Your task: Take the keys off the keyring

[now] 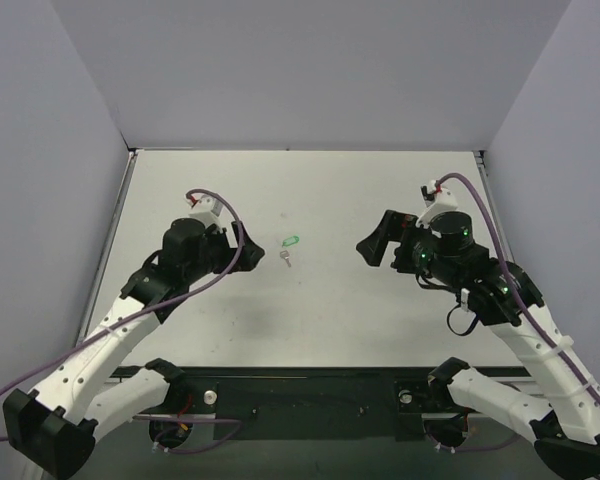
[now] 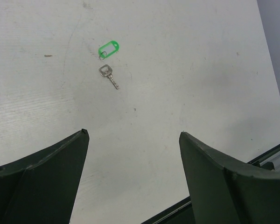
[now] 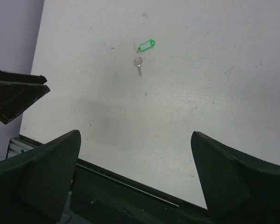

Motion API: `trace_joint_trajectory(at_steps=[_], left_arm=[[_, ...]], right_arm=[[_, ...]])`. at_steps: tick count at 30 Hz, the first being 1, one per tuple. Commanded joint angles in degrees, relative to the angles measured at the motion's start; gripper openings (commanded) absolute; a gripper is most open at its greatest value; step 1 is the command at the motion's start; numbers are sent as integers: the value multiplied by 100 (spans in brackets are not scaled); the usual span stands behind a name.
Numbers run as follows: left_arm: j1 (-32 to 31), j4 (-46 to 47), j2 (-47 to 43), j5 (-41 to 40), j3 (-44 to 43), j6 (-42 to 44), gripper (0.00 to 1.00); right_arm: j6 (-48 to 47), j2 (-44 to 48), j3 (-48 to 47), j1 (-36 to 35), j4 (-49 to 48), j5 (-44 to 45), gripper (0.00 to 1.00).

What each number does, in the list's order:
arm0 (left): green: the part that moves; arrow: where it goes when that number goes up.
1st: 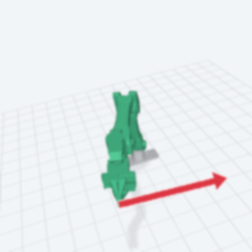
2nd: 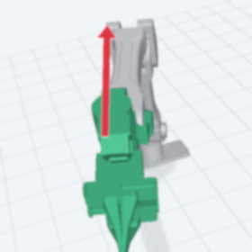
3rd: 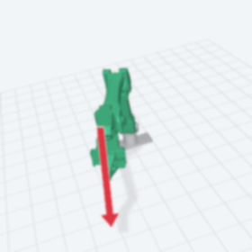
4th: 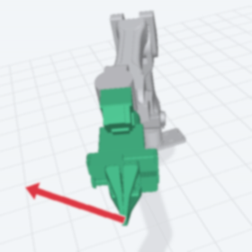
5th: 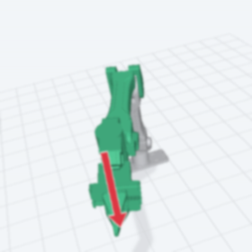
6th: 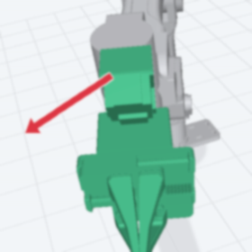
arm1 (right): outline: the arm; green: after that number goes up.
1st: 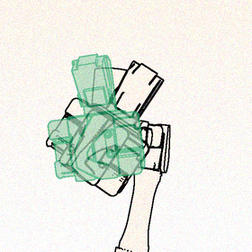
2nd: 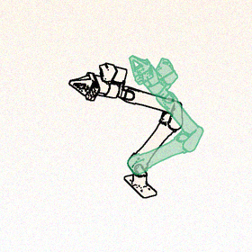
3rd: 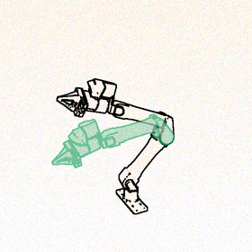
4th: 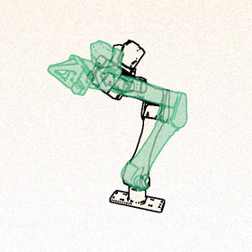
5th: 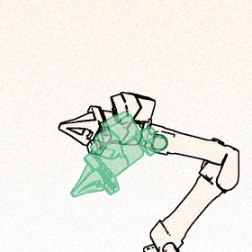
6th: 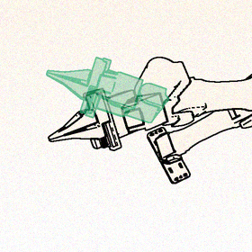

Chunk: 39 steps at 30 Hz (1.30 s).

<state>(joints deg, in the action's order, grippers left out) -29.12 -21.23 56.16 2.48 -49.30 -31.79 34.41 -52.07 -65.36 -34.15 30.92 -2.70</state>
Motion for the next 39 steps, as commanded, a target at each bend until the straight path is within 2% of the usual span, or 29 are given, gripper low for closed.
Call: trace_joint_trajectory(at_steps=[1,6,14,20,39], left_arm=[[30,-196,-745,-142,192,261,89],[30,-487,-1545,-177,456,402,91],[21,-1075,-2636,-424,711,446,94],[21,-1515,-2874,-670,448,770,96],[38,-1313,-3032,-688,579,841,97]], right_arm=[[-58,294,-337,-21,-190,252,100],[153,417,-328,-13,-411,252,100],[628,839,357,66,-499,1236,100],[435,1085,761,137,-130,1456,99],[786,2403,1939,146,326,1070,97]])
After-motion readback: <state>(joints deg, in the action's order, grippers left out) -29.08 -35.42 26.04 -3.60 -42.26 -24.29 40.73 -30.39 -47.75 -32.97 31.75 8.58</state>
